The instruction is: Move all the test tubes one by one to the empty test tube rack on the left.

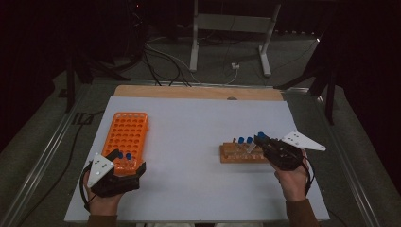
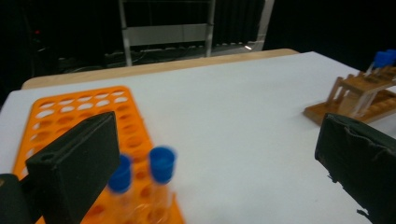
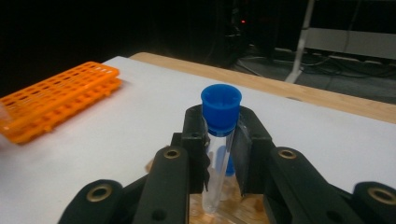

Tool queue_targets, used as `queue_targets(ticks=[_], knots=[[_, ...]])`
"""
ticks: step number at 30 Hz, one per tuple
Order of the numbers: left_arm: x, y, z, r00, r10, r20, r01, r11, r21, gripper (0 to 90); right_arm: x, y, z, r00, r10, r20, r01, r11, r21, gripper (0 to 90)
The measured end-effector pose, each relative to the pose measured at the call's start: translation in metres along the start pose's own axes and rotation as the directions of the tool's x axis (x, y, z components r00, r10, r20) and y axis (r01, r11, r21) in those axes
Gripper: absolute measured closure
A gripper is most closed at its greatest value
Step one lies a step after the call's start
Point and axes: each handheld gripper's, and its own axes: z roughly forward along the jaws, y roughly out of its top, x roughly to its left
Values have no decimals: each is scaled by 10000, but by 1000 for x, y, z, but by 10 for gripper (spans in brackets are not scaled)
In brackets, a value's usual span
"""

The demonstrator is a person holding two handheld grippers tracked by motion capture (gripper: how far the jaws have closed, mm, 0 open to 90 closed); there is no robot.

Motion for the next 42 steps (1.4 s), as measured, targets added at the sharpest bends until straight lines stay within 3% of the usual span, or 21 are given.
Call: queue_targets(ticks=[11, 20, 25, 28, 32, 37, 42], knots=[[-36, 13, 33, 9944, 326, 1001, -339, 9994, 112, 11, 17, -3, 11, 9969, -78, -787, 95, 9997, 215, 763], [-76, 20, 69, 9764, 815, 1998, -905, 9952, 365, 14, 29, -7, 19, 9924, -190, -1219, 236, 9991, 365, 763], [-96, 22, 85, 9639, 967, 2479, -1096, 9932, 387, 54, 34, -8, 22, 9895, -179, -1431, 241, 9989, 413, 763], [-108, 22, 94, 9532, 1043, 2837, -1201, 9920, 389, 73, 37, -8, 23, 9879, -208, -1536, 280, 9986, 449, 763], [-126, 22, 105, 9412, 1349, 3098, -1577, 9862, 495, 89, 42, -9, 26, 9855, -267, -1678, 356, 9981, 503, 763], [-144, 23, 120, 9280, 1641, 3344, -1935, 9795, 564, 188, 46, -10, 28, 9811, -251, -1921, 359, 9979, 534, 763], [-157, 22, 131, 9030, 1931, 3838, -2314, 9713, 558, 453, 50, -10, 30, 9758, -242, -2174, 376, 9976, 576, 763]])
